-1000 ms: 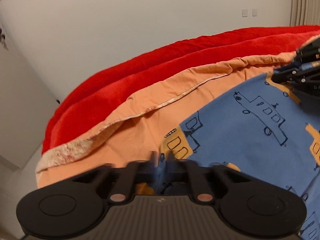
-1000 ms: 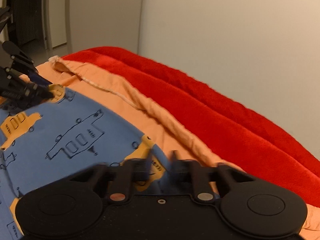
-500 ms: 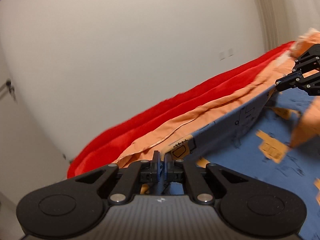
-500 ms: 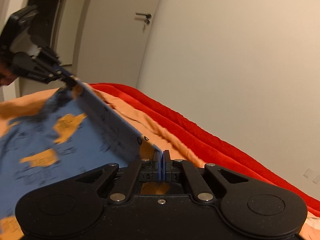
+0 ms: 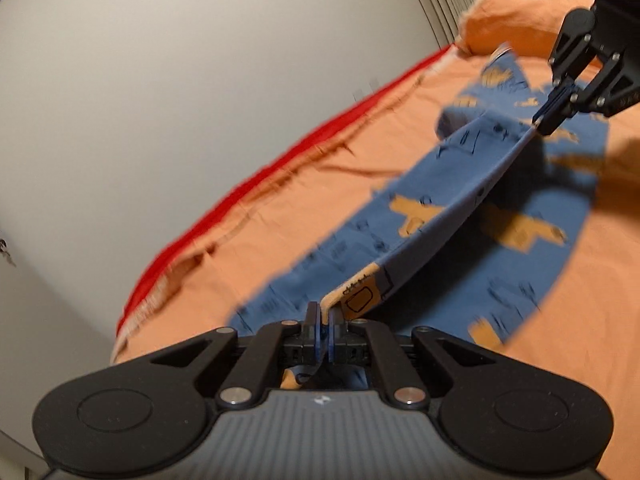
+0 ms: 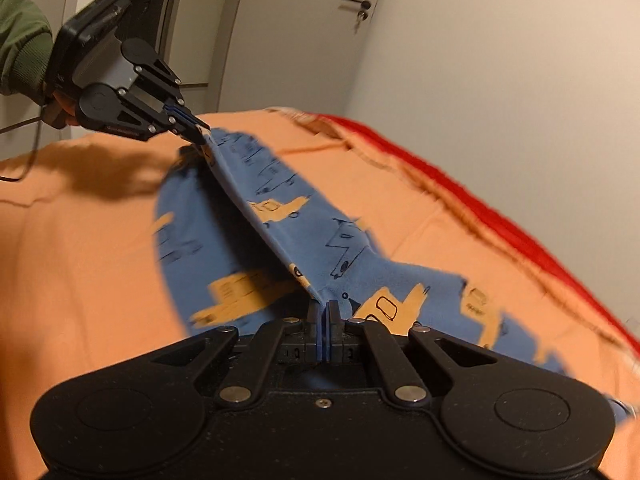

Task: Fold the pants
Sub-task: 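Lift both hems and fold the legs over toward the waistband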

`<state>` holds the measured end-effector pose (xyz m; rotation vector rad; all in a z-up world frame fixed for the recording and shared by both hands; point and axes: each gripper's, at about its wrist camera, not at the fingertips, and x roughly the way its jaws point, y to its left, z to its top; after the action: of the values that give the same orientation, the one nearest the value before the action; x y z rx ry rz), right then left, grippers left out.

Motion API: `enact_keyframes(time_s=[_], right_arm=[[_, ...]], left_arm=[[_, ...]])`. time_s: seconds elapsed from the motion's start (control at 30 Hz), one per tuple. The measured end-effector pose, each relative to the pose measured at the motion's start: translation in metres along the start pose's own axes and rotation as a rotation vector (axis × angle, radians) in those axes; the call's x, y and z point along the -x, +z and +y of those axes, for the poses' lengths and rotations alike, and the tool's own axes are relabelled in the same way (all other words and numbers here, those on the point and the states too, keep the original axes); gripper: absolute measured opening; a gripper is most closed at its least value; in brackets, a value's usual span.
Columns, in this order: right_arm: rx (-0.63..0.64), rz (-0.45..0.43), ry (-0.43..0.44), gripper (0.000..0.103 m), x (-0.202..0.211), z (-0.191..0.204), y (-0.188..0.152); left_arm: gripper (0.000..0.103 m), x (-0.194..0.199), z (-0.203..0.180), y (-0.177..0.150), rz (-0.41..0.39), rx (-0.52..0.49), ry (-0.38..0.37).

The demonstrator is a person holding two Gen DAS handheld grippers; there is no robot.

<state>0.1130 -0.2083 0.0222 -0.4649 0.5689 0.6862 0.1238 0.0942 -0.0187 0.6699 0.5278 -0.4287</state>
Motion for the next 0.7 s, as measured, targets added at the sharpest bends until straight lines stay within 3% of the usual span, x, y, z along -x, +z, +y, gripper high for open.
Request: enact_keyframes(time_s=[0.2, 0.47, 0.7], right_arm=[[0.000, 0.028, 0.012, 0.000, -0.016, 0.029, -0.015], [-0.005, 0.023, 0.024, 0.000, -0.014, 0.027, -0.015], [0.108, 0.059, 0.069, 0.000, -0.017, 0.037, -0.018]], left_arm=[[0.003, -0.004, -0.006, -0.023, 0.020, 0.045, 0.025], [0.003, -0.002, -0.006, -0.023, 0.026, 0.005, 0.023], [0.003, -0.007, -0.009, -0.033, 0.075, -0.023, -0.005]])
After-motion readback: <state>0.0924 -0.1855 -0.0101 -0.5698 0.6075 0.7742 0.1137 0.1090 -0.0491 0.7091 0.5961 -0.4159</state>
